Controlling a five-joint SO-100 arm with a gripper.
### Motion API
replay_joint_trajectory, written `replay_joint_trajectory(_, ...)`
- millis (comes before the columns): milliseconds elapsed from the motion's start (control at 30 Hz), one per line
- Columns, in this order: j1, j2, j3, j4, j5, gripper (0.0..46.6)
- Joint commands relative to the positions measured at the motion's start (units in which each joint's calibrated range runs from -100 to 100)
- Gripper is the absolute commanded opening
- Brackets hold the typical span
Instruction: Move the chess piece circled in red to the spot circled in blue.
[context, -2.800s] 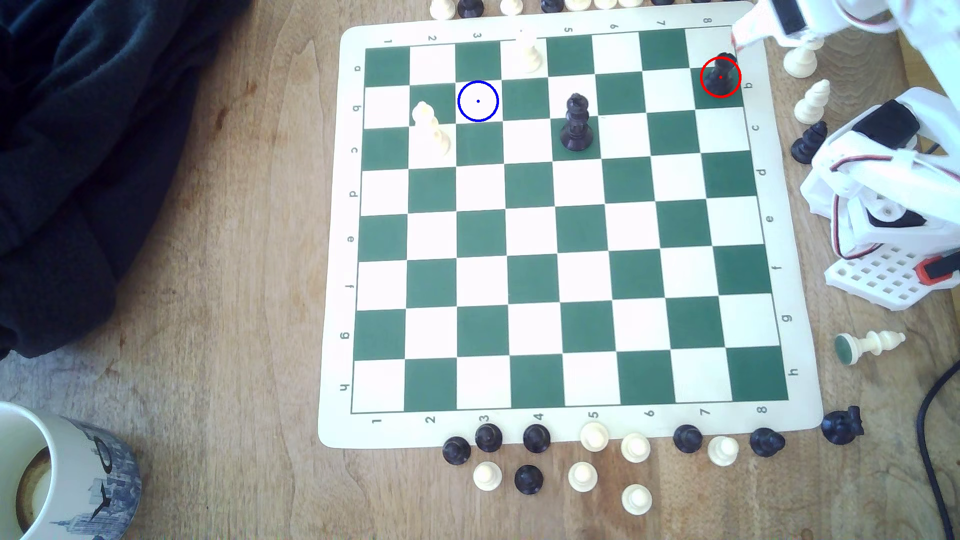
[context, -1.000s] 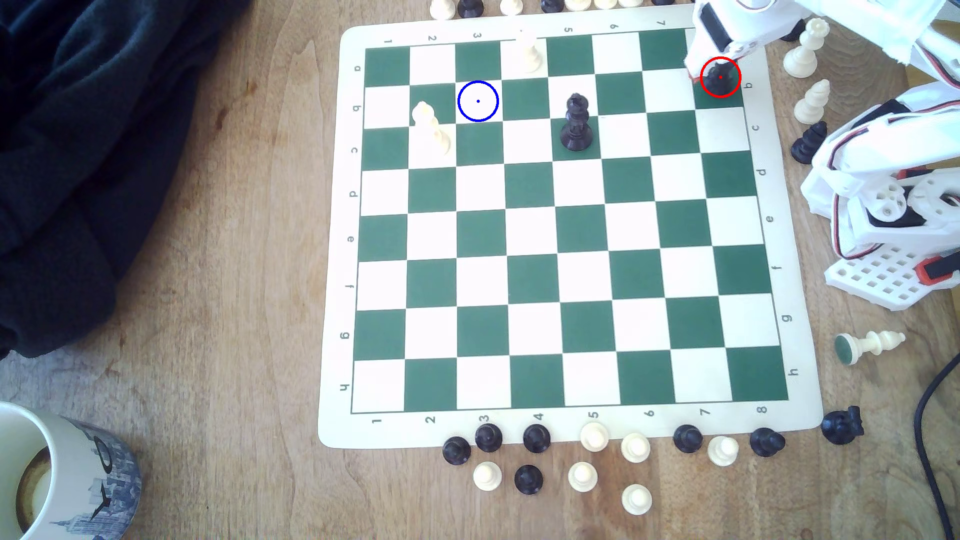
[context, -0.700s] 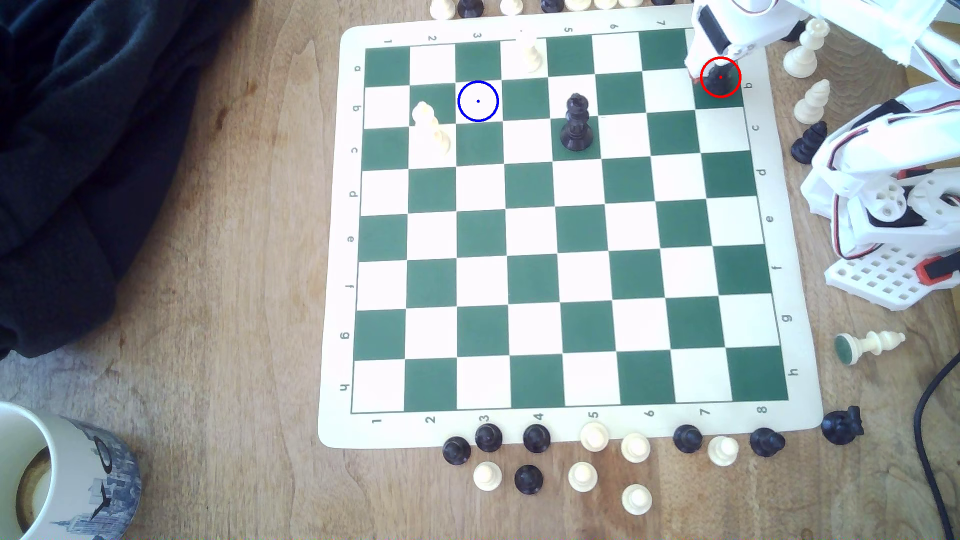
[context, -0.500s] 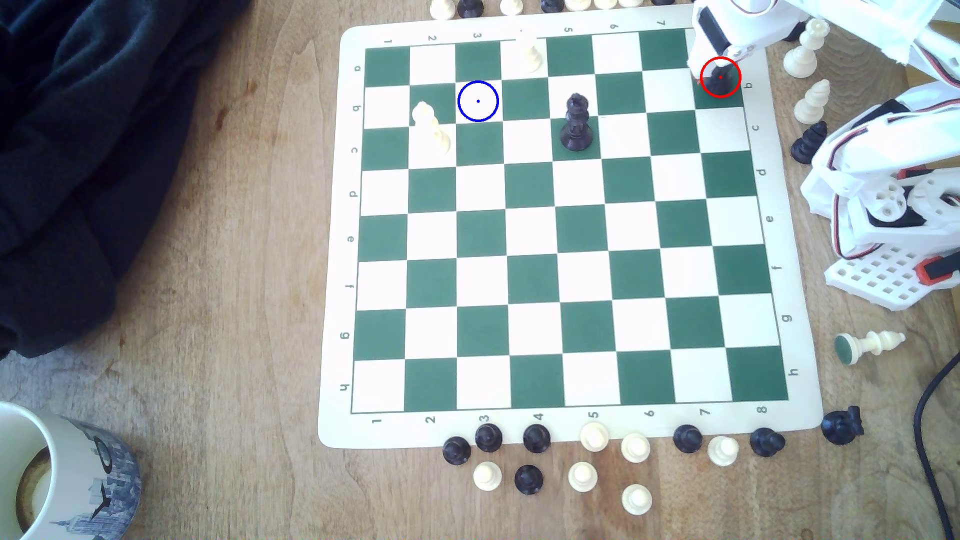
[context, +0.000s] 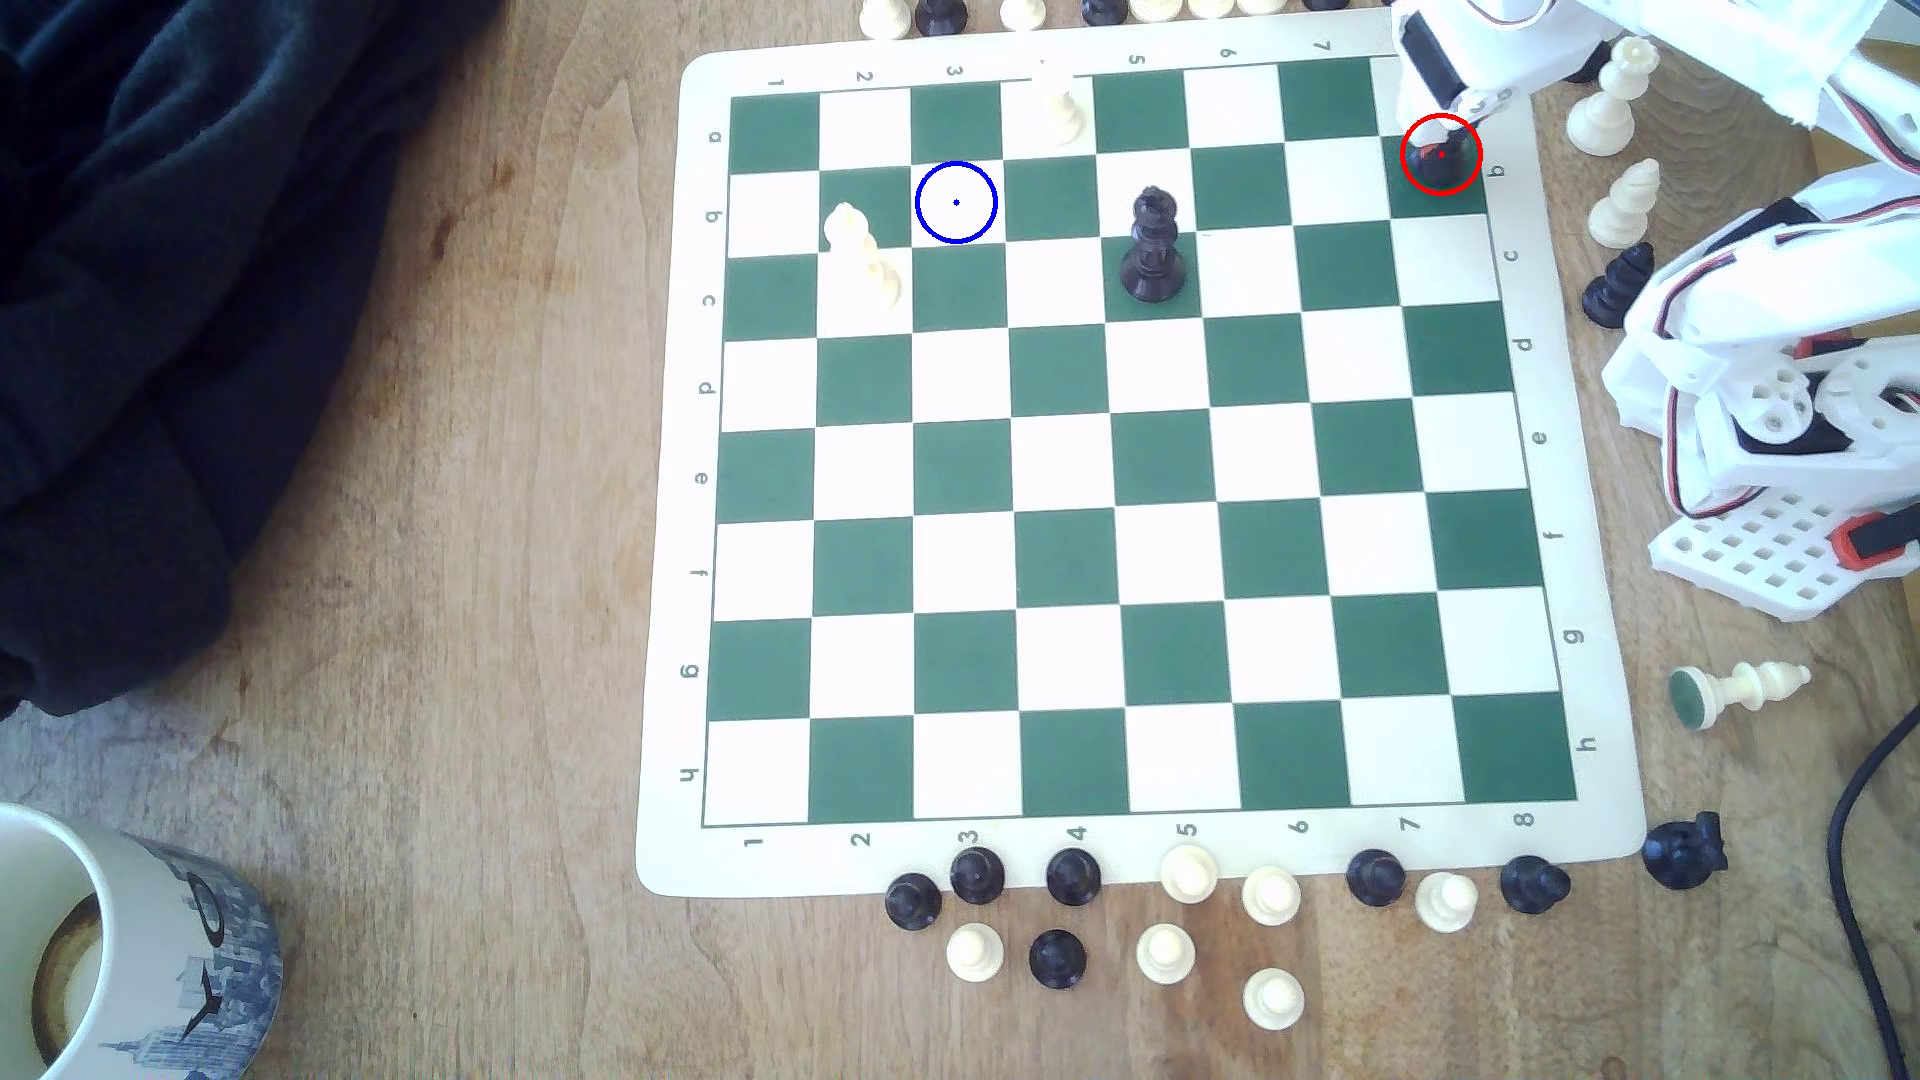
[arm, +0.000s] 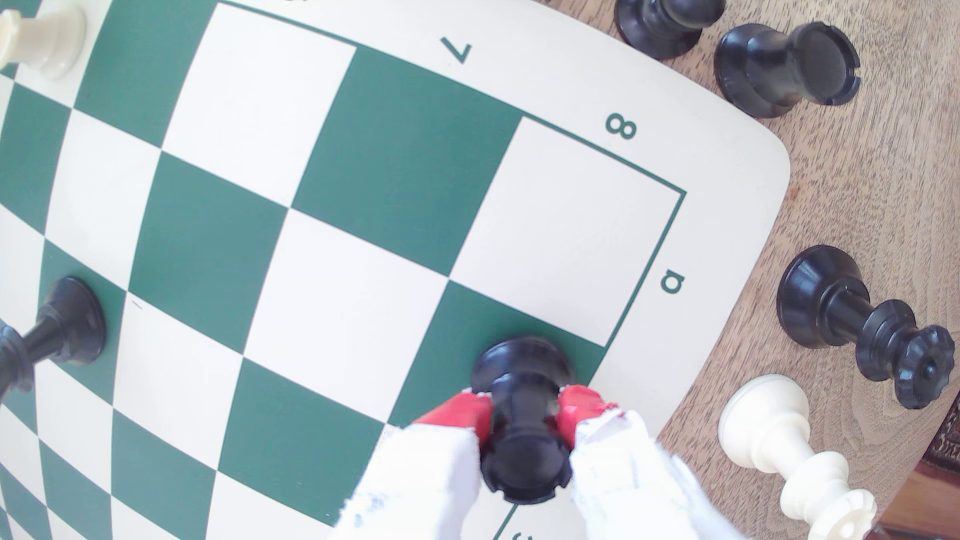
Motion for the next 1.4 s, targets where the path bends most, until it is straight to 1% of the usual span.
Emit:
replay_joint_trajectory(0, -0.2, -1.2, -0.9, 0.7, 0.1, 4.2)
replay_joint_trajectory(67, -0.2, -1.7, -1.1, 1.3, 0.2, 3.3)
replay_joint_trajectory(167, -0.2, -3.8, -3.8, 5.8, 0.5, 0.6)
replay_joint_trajectory(233, -0.3, -5.1, -6.5, 9.4, 0.5, 0.3)
replay_joint_trajectory(300, -1.2, -6.7, -12.7, 15.6, 0.5, 0.3)
replay_joint_trajectory(367, -2.6, -7.3, -17.9, 19.6, 0.1, 0.3)
replay_joint_trajectory(400, -4.2, -7.6, -22.5, 22.6, -0.4, 0.3)
replay_joint_trajectory(500, -7.8, -8.0, -29.0, 24.8, -1.0, 0.2)
replay_joint_trajectory(533, -9.2, -7.9, -30.8, 24.8, -1.0, 0.2)
replay_joint_trajectory(567, -11.8, -6.6, -34.1, 24.6, -0.7, 0.2)
replay_joint_trajectory(667, -16.6, -3.8, -37.8, 21.9, 0.7, 0.2)
replay_joint_trajectory(700, -19.5, -1.2, -40.3, 19.9, 1.1, 0.2)
replay_joint_trajectory(767, -21.3, 1.6, -43.8, 19.5, 1.2, 0.2)
replay_joint_trajectory(800, -22.5, 4.3, -47.6, 19.7, 0.9, 0.2)
replay_joint_trajectory(900, -24.0, 8.0, -53.0, 19.7, 0.7, 0.2)
replay_joint_trajectory(1200, -29.3, 19.3, -60.8, 12.5, 1.1, 0.2)
replay_joint_trajectory(1367, -29.7, 25.8, -63.4, 6.1, 1.1, 0.2)
